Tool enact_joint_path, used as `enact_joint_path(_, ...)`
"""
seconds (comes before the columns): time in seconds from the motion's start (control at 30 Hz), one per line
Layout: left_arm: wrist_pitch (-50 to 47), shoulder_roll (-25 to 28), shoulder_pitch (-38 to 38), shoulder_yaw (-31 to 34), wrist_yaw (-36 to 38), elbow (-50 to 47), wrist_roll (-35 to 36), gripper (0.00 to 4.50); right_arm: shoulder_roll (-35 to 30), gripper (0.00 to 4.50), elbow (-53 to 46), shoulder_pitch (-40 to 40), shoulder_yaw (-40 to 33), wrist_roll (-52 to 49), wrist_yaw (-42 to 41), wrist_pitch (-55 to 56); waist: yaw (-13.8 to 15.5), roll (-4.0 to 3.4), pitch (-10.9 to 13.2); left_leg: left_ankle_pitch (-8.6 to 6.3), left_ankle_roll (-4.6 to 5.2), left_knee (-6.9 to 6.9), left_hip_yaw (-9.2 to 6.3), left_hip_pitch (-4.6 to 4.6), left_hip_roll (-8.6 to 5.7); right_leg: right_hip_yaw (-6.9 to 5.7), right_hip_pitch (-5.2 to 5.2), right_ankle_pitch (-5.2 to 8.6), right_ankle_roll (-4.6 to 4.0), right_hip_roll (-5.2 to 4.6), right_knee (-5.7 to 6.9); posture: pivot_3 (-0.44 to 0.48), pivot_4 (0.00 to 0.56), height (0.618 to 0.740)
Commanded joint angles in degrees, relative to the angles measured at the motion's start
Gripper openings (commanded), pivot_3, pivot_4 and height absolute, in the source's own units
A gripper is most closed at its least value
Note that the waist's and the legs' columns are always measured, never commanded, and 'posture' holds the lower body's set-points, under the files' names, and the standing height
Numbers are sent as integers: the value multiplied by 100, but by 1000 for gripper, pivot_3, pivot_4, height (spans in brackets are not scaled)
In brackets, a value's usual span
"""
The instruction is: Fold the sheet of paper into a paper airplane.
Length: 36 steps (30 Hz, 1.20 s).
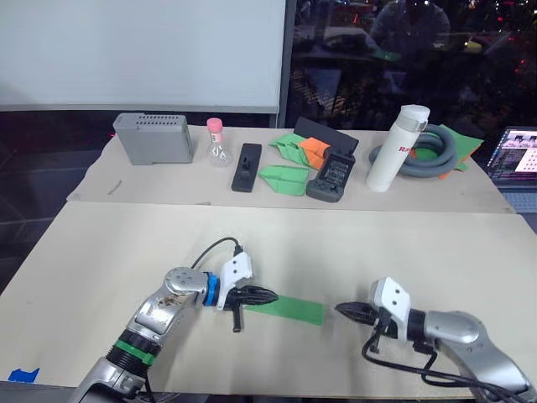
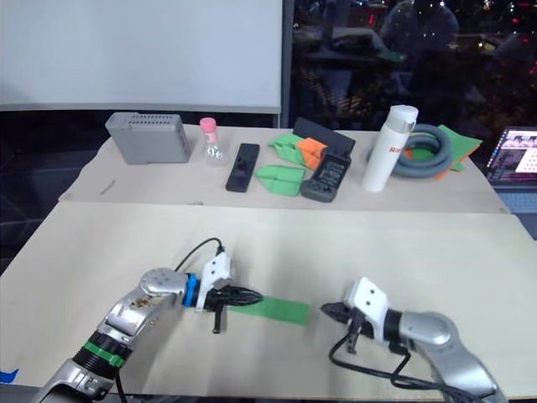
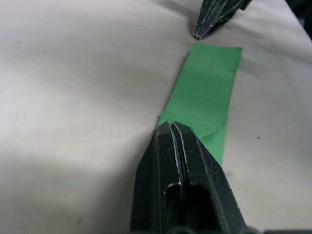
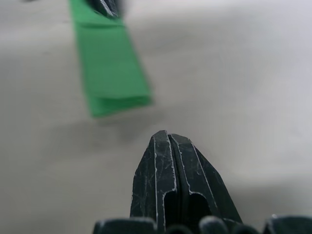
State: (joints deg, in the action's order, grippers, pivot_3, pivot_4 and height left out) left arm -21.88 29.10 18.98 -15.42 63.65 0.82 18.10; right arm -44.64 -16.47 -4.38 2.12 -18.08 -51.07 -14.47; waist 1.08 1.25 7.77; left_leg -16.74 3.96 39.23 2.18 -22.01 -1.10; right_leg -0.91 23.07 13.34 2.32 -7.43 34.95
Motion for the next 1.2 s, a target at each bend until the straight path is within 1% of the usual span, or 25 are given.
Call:
enact_joint_path(0.03,-441,122,74,992,15,-462,925,0,-240,18,-616,588,-243,-653,-352,-638,-26,0,7,3,-4,9,-2,-27,2,-2,24,-1,0,3,8,0,150,740)
enact_joint_path(0.1,-541,311,17,1253,19,-594,1035,0,-294,18,-894,911,-156,-913,-422,-1072,-58,-2,13,11,-17,8,-5,-46,6,-7,54,-2,1,15,20,0,150,740)
enact_joint_path(0.17,-802,734,-232,1453,184,-832,1186,0,-340,18,-1270,1263,34,-1190,-498,-1571,-62,-4,14,22,-36,0,-9,-49,9,-11,63,-1,1,43,24,0,150,740)
enact_joint_path(0.27,-951,1264,-714,1598,345,-1188,1255,0,-379,18,-1684,1559,255,-1510,-570,-2146,-69,-6,15,22,-36,-21,-6,-51,7,-21,76,-1,0,70,19,0,150,740)
enact_joint_path(0.33,-1077,1476,-1039,1724,344,-1439,1362,0,-384,18,-1871,1671,371,-1662,-595,-2406,-47,-7,16,18,-29,-20,-5,-57,6,-22,79,-1,0,68,16,0,150,740)
enact_joint_path(0.43,-1165,1626,-1432,1867,276,-1736,1449,0,-402,18,-2002,1763,467,-1738,-594,-2604,-6,-9,18,10,-15,-3,-8,-92,-8,-24,102,-1,0,41,15,0,150,740)
enact_joint_path(0.47,-1193,1639,-1557,1913,223,-1834,1484,0,-401,18,-2000,1780,513,-1702,-587,-2618,-8,-9,18,11,-17,11,-8,-100,-9,-25,104,-2,0,37,15,0,150,740)
enact_joint_path(0.5,-1199,1630,-1663,1930,151,-1927,1493,0,-409,18,-1927,1814,645,-1524,-576,-2558,-11,-9,19,12,-19,16,-8,-100,-11,-23,99,-2,1,30,13,0,150,740)
enact_joint_path(0.53,-1183,1611,-1740,1918,92,-2007,1477,0,-422,18,-1823,1839,787,-1320,-578,-2462,-16,-9,19,9,-14,22,-7,-100,-16,-21,97,-3,1,3,12,0,150,740)
enact_joint_path(0.57,-1199,1574,-1792,1898,27,-2090,1483,0,-424,18,-1663,1878,952,-1040,-557,-2308,-23,-10,20,7,-11,31,-6,-101,-17,-23,97,-3,1,2,12,0,150,740)
enact_joint_path(0.7,-1262,1472,-1917,1803,-175,-2349,1504,0,-294,18,-836,2137,1464,-135,-457,-1776,-36,-10,21,3,-2,56,0,-100,-17,-38,97,-17,3,6,16,0,150,740)
enact_joint_path(0.8,-1197,1416,-2006,1699,-257,-2455,1424,0,-65,18,-257,2330,1639,253,-411,-1443,-39,-10,21,11,-7,59,2,-97,-15,-40,96,-23,2,38,23,0,150,740)
enact_joint_path(0.83,-1165,1400,-2069,1662,-277,-2504,1392,0,74,18,-104,2422,1612,304,-343,-1392,-41,-10,21,14,-13,58,3,-97,-12,-39,95,-24,1,45,27,0,150,740)
enact_joint_path(0.9,-1154,1384,-2157,1621,-323,-2591,1385,0,282,18,100,2543,1489,306,-282,-1339,-57,-10,21,39,-54,55,6,-100,-10,-38,102,-24,1,50,35,0,150,740)
enact_joint_path(1.03,-1167,1363,-2157,1508,-382,-2601,1377,0,377,18,396,2755,1169,384,-193,-1185,-44,-11,21,41,-59,54,7,-104,-6,-35,109,-24,1,65,44,0,150,740)
enact_joint_path(1.2,-1182,1321,-1957,1367,-413,-2523,1394,0,597,18,52,3210,568,-274,-147,-1831,-43,-11,22,41,-58,57,7,-103,-6,-22,108,-24,0,69,46,0,150,740)
